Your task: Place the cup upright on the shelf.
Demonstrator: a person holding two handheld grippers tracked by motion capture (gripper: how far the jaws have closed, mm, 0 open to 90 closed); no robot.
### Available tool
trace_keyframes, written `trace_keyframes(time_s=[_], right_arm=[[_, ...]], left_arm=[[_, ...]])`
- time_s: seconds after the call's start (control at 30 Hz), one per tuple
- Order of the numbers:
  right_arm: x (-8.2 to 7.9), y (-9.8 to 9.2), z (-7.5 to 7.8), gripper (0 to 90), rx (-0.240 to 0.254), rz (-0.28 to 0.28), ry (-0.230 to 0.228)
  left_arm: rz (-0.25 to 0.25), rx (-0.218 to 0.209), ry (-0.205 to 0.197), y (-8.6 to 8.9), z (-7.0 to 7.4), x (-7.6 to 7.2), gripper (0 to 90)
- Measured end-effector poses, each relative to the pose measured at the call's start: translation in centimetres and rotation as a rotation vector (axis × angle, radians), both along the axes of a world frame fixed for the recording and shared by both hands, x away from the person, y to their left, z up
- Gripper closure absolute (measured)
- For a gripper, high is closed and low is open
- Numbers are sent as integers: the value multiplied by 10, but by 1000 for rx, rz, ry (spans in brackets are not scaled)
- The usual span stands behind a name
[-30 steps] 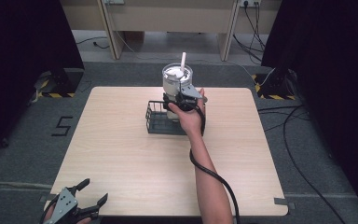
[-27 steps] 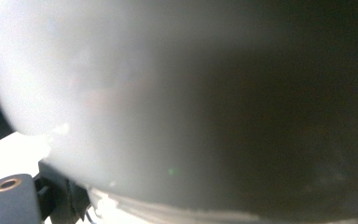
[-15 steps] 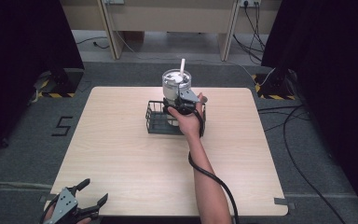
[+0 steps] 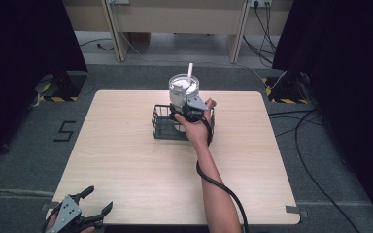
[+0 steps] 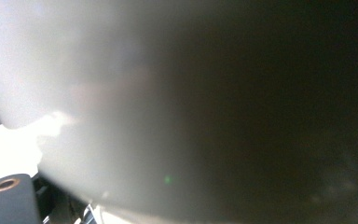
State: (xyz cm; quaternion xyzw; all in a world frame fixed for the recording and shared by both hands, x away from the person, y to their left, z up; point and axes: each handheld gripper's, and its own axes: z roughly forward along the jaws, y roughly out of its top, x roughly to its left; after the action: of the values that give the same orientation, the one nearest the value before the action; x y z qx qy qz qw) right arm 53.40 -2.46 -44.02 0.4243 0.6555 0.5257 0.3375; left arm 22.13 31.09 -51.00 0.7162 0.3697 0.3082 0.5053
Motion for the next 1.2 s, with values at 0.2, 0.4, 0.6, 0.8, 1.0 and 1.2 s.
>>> trace_keyframes(time_s=[0.2, 0.4, 0.6, 0.8, 1.0, 1.2], right_arm=[[-2, 2, 0, 81, 10, -7, -18], [-7, 4, 1, 26, -5, 0, -27], [-12, 1, 1, 25, -4, -1, -24], [-16, -3, 3, 26, -16, -3, -21], [-22, -8, 4, 25, -30, -4, -18], [-30, -15, 9, 23, -35, -7, -21]], left_arm=[[-1, 2, -1, 0, 0, 0, 155], [-1, 0, -2, 0, 0, 0, 155], [-1, 3, -4, 0, 0, 0, 155], [2, 4, -3, 0, 0, 0, 155], [4, 3, -2, 0, 0, 0, 156], [6, 8, -3, 0, 0, 0, 155]])
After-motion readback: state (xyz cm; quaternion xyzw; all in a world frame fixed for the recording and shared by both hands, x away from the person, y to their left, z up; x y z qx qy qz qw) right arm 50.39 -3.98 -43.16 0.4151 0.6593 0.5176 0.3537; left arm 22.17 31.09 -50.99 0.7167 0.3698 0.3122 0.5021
